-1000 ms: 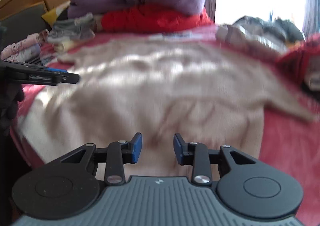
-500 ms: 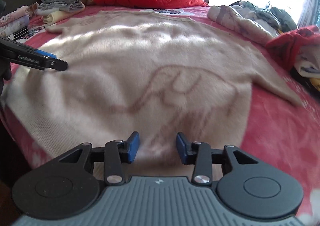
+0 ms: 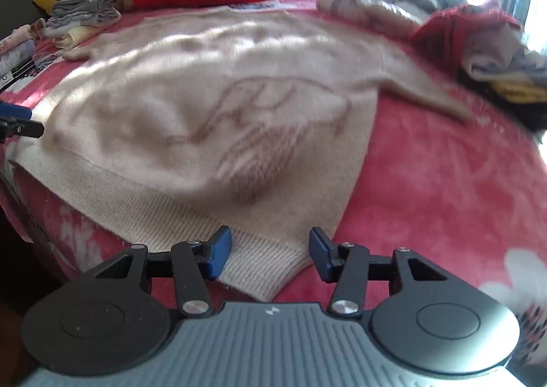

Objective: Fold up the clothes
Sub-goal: 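Move the left gripper to the sweater's sleeve cuff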

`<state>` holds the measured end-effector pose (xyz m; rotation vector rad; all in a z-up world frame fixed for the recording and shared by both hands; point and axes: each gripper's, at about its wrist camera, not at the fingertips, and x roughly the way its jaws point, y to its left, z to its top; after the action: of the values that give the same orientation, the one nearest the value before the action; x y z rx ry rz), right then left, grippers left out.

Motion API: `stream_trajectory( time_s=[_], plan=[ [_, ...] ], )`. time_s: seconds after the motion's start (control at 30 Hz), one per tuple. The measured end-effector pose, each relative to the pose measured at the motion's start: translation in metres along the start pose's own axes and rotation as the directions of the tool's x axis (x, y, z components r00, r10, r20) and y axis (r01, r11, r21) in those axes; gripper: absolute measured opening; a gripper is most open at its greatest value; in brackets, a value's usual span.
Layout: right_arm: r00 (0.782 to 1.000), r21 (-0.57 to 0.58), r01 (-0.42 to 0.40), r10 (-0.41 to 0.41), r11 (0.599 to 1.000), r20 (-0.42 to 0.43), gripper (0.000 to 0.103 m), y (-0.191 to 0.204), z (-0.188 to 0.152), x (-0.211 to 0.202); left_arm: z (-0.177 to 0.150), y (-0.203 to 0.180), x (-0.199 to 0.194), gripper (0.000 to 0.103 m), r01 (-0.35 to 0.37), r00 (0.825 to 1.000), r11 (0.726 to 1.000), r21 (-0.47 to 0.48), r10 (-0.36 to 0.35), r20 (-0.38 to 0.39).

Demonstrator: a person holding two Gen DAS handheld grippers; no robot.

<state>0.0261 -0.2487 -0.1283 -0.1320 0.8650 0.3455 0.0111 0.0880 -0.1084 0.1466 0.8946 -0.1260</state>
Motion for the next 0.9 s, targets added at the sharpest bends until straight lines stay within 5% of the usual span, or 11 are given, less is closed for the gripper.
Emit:
stream_trajectory(
  time_s=[0.13, 0.3, 0.4, 0.43, 0.57, 0.73, 0.9],
  plan=[
    [0.999, 0.099, -0.028, 0.026, 0.995, 0.025, 0.052, -0.018, 0.001, -0.011, 0.004, -0.011, -0.006, 0.062, -0.005, 1.000, 0.996, 0.088, 0.007, -0.021],
    [0.985, 0.286, -0.063, 0.013, 0.956, 0.173, 0.053, -0.051, 0.005, -0.023, 0.027, -0.009, -0.024, 0.062, 0.005, 0.992, 1.000, 0.019, -0.008, 0.129],
    [0.986, 0.374, -0.102, 0.043, 0.922, 0.162, 0.053, -0.072, 0.003, -0.011, 0.012, -0.011, 0.012, 0.062, 0.016, 1.000, 1.000, 0.025, -0.016, -0.019],
    [0.989, 0.378, -0.113, 0.069, 0.919, 0.128, 0.054, -0.073, 0.001, -0.004, 0.004, -0.013, 0.022, 0.062, 0.018, 0.998, 0.999, 0.044, -0.016, -0.057],
    [0.996, 0.309, -0.088, 0.074, 0.947, 0.057, 0.053, -0.059, 0.000, 0.012, 0.023, -0.015, -0.003, 0.062, -0.009, 0.998, 1.000, 0.015, 0.008, 0.059],
    [0.991, 0.280, -0.129, 0.116, 0.951, 0.060, 0.053, -0.053, 0.003, 0.018, 0.044, -0.020, -0.003, 0.062, 0.127, 0.985, 0.986, -0.104, -0.113, 0.134],
    [0.989, 0.278, -0.146, 0.134, 0.949, 0.063, 0.053, -0.054, 0.007, 0.025, 0.094, -0.047, 0.011, 0.062, 0.209, 0.969, 0.975, -0.081, -0.195, 0.150]
  ],
)
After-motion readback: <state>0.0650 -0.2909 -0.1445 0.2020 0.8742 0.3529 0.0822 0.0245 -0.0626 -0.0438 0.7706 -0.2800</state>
